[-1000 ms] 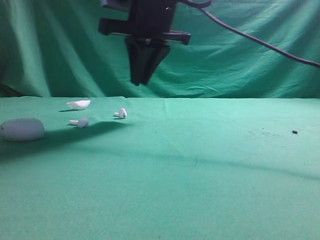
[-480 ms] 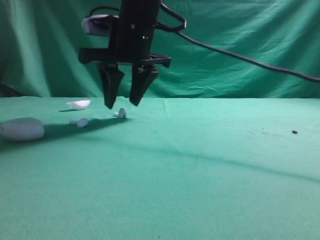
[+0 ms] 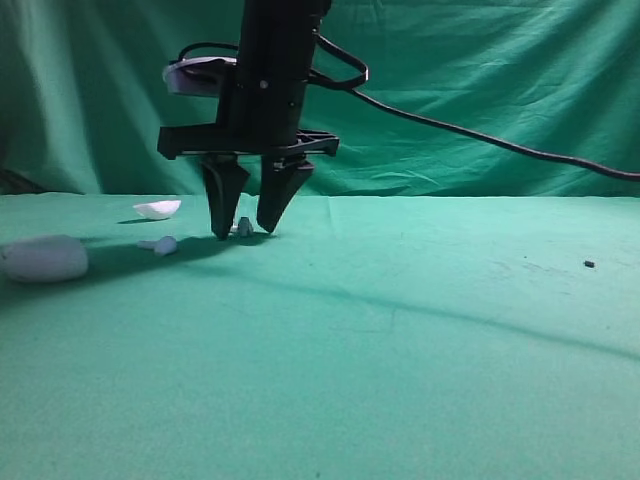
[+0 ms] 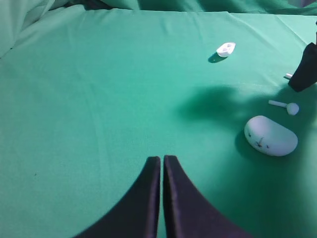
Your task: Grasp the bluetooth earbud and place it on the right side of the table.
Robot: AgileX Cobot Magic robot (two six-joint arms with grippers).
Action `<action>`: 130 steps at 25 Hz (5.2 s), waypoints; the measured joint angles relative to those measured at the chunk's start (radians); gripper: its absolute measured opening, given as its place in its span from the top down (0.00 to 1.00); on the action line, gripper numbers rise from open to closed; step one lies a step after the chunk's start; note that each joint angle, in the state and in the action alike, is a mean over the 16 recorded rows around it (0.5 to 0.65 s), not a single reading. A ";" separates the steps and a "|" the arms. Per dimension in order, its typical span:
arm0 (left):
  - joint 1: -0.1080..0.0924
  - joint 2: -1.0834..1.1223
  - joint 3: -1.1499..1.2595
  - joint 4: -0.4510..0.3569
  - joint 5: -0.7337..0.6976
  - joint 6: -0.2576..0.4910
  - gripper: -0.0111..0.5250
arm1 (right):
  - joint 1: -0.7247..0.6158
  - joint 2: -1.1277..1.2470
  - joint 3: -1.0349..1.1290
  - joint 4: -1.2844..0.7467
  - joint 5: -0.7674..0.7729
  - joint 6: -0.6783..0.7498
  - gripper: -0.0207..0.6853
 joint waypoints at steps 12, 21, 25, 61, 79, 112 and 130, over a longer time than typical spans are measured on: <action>0.000 0.000 0.000 0.000 0.000 0.000 0.98 | 0.002 0.003 -0.007 -0.004 0.003 0.000 0.82; 0.000 0.000 0.000 0.000 0.000 0.000 0.98 | -0.044 -0.100 -0.004 -0.014 0.070 0.000 0.85; 0.000 0.000 0.000 0.000 0.000 0.000 0.98 | -0.100 -0.199 0.005 -0.019 0.118 0.003 0.85; 0.000 0.000 0.000 0.000 0.000 0.000 0.98 | -0.485 -0.853 1.351 -0.030 -0.523 0.171 0.85; 0.000 0.000 0.000 0.000 0.000 0.000 0.98 | -0.485 -0.739 1.363 -0.057 -0.675 0.150 0.67; 0.000 0.000 0.000 0.000 0.000 0.000 0.98 | -0.485 -1.482 1.126 0.019 0.015 0.149 0.96; 0.000 0.000 0.000 0.000 0.000 0.000 0.98 | -0.485 -2.237 1.455 0.075 -0.035 0.180 0.97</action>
